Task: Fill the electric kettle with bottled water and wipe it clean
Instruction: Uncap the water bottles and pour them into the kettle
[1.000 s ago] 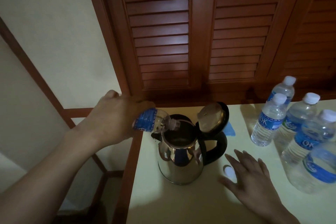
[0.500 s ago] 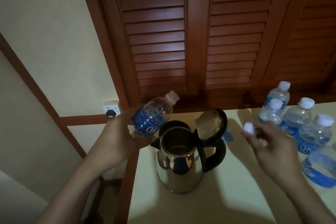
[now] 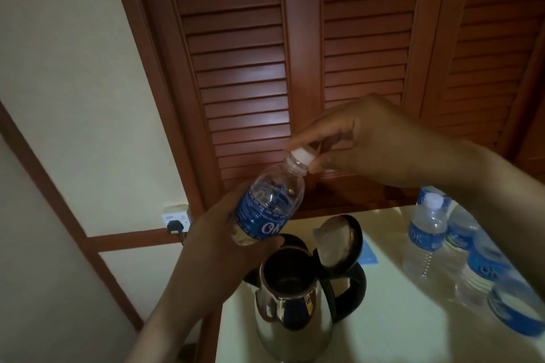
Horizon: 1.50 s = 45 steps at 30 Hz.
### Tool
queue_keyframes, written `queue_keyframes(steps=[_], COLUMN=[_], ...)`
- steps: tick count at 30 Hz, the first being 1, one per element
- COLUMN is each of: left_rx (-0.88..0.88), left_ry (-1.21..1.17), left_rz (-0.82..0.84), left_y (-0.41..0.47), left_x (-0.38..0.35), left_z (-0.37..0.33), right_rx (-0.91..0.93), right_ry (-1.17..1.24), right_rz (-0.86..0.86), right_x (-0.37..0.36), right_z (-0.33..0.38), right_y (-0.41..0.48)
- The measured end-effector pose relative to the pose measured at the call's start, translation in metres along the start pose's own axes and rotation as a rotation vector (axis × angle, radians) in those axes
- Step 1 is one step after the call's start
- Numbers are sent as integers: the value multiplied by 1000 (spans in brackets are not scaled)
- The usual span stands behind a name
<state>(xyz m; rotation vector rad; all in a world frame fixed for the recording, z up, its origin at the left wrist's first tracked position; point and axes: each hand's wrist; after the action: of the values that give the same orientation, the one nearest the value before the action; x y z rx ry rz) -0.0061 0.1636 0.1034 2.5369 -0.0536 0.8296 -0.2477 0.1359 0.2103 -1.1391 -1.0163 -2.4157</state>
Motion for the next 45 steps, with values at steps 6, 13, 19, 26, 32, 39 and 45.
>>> queue_keyframes(steps=[6,13,19,26,32,39,45], left_rx=[9,1,-3,18,-40,-58,-107], left_ry=[-1,14,8,14,62,91,123], left_rz=[-40,-60,-59,-102,-105,-110,-156], left_y=[2,8,10,16,18,24,35], left_x=[0,-6,-2,-2,-4,1,0], left_z=[-3,-3,1,-2,7,16,10], right_rx=[-25,-174,-70,97,-127,-16,17], right_ry=[-97,-261,-17,-175,-56,15,-59], right_rz=[73,42,274,89,-2,142,5], right_x=[7,-11,8,4,-18,5,0], right_z=[16,21,15,11,16,3,-2], right_y=[10,19,13,17,16,20,24])
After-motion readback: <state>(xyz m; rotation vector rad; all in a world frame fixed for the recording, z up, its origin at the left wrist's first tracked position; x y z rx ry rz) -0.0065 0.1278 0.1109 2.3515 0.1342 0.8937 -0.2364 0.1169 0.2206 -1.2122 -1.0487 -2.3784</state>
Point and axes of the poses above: each hand's wrist, its own y-axis towards the middle knuckle, its own x-axis out of the back of the hand, z = x × y
